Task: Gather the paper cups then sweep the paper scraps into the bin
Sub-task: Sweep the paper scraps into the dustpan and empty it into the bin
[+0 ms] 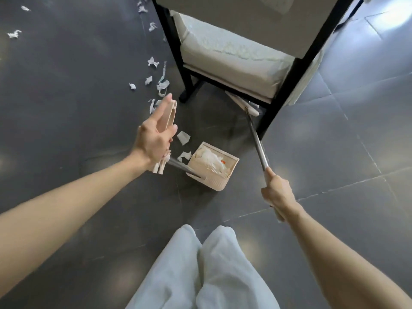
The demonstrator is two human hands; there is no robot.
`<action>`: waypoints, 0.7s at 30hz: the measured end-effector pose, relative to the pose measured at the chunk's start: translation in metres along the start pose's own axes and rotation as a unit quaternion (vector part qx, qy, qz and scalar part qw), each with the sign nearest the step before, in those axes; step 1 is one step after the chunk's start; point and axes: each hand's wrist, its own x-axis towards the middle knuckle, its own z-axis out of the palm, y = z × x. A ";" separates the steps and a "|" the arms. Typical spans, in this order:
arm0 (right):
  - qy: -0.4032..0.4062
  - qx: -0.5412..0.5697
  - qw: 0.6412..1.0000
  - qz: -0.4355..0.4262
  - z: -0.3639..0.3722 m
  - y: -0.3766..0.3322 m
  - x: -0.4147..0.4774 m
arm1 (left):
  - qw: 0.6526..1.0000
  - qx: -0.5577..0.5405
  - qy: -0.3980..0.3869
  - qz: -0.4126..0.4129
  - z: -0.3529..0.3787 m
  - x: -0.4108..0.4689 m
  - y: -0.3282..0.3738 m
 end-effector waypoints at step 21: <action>0.020 0.080 0.996 0.022 0.017 -0.021 0.119 | 0.988 -0.060 -0.094 0.109 0.018 0.065 0.004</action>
